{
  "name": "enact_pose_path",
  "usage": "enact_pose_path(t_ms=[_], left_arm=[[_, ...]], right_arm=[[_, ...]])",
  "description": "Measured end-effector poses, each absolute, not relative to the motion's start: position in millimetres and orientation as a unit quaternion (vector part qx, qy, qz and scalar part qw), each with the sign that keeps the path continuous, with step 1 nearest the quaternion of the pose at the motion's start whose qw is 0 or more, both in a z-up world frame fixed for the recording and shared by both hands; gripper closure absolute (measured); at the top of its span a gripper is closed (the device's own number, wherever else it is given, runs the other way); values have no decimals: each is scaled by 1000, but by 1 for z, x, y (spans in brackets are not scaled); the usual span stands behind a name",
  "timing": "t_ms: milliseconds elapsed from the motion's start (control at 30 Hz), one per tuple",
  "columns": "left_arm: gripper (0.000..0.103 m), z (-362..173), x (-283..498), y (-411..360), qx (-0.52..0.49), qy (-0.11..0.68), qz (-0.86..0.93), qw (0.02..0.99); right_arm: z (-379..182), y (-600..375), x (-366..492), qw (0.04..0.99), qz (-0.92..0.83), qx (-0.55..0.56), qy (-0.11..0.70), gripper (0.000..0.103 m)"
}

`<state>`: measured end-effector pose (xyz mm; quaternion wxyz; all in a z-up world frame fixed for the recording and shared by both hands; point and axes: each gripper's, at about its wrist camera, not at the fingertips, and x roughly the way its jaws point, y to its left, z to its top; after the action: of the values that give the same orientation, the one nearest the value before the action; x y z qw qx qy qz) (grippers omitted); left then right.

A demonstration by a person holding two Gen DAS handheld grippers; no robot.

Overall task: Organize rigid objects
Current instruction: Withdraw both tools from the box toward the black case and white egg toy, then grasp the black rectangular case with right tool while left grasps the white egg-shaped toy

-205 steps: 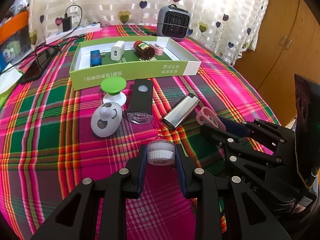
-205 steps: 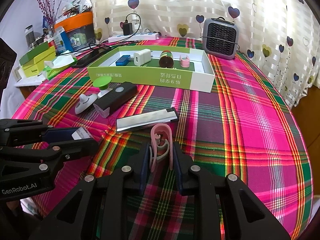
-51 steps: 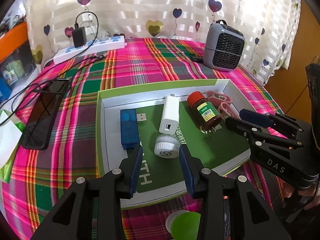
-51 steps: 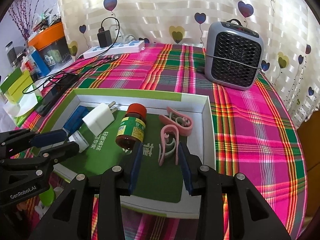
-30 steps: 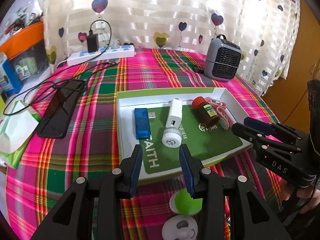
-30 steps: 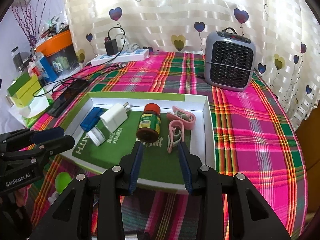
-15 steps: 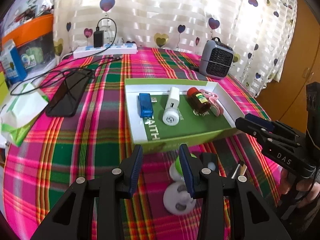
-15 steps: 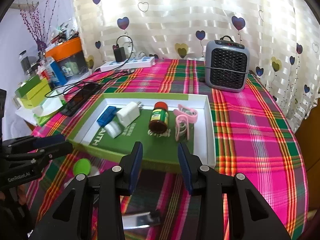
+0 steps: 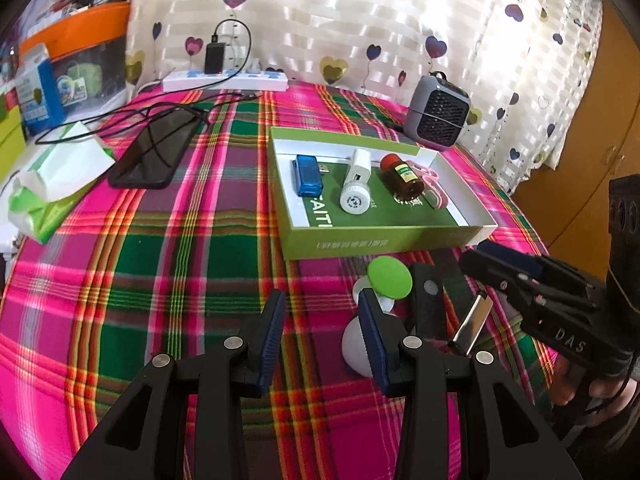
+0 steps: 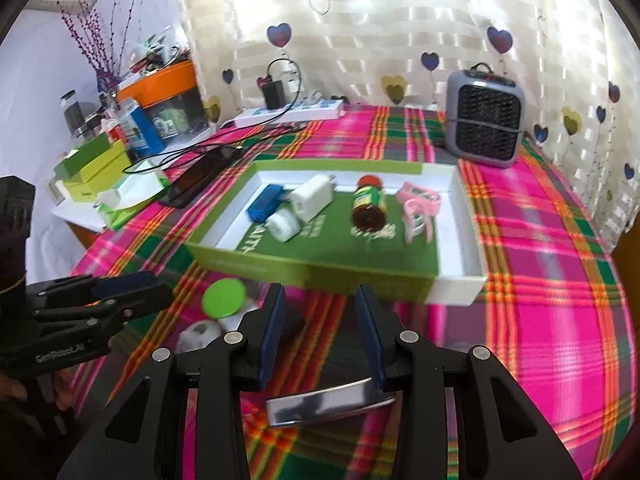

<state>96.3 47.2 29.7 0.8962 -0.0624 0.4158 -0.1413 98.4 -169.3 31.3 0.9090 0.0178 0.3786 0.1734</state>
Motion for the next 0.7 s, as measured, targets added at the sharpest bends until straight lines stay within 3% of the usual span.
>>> enact_pose_path(t_ms=[167, 333, 700], left_arm=[[66, 27, 92, 51, -68, 418, -143, 895], [66, 25, 90, 54, -72, 421, -143, 893], [66, 23, 84, 61, -80, 422, -143, 892]], right_arm=[[23, -160, 97, 901, 176, 27, 396, 65], [19, -154, 95, 896, 182, 31, 403, 57], [11, -140, 96, 890, 179, 26, 418, 56]])
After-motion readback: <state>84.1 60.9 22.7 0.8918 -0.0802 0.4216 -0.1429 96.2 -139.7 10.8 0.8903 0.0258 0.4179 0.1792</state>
